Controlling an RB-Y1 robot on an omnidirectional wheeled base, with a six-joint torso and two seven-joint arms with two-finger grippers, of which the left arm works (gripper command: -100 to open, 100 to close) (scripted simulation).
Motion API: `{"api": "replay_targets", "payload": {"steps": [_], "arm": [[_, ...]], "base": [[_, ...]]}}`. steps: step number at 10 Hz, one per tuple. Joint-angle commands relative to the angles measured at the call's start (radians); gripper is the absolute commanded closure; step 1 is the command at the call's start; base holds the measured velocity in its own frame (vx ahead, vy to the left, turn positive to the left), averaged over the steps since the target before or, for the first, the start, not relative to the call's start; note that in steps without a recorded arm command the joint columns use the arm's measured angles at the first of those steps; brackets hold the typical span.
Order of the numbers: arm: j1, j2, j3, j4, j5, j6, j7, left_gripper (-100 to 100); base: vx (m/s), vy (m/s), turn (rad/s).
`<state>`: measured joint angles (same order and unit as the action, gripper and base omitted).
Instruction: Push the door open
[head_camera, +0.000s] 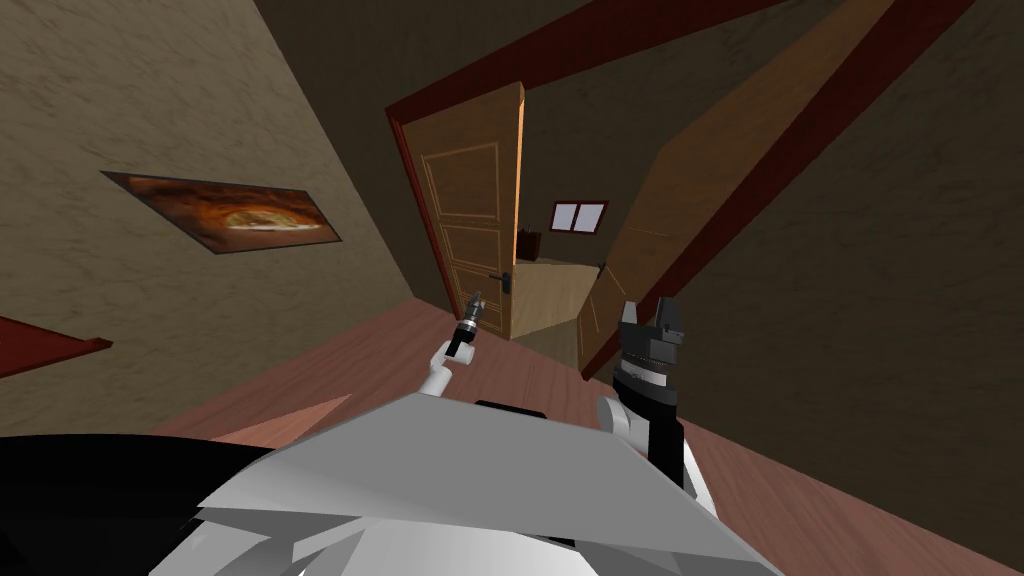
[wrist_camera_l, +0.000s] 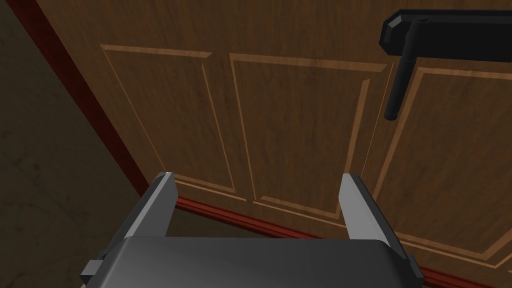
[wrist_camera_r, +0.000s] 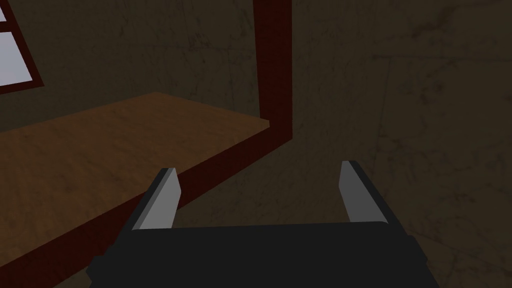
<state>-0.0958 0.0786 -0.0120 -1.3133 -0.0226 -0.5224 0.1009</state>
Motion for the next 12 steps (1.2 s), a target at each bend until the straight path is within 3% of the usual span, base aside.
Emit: {"api": "replay_targets", "payload": {"steps": [1, 2, 4, 5, 10, 11, 12], "arm": [[-0.038, 0.003, 0.001, 0.05, -0.003, 0.007, 0.006, -100], [-0.038, 0.003, 0.001, 0.059, -0.003, 0.007, 0.006, -100], [-0.079, 0.002, 0.001, 0.123, -0.007, 0.011, 0.01, -100], [-0.079, 0.002, 0.001, 0.128, -0.007, 0.011, 0.01, -100], [-0.178, -0.004, -0.001, 0.287, -0.019, 0.019, 0.019, -100], [-0.178, -0.004, -0.001, 0.293, -0.019, 0.019, 0.019, -100], [-0.197, -0.006, -0.001, 0.324, -0.021, 0.021, 0.021, -100]], "base": [[0.08, 0.084, -0.06], [0.054, 0.063, -0.024], [0.058, 0.067, -0.03], [0.055, 0.057, -0.024], [0.078, 0.081, -0.042], [0.061, 0.058, -0.009], [0.038, 0.053, -0.017]]}}
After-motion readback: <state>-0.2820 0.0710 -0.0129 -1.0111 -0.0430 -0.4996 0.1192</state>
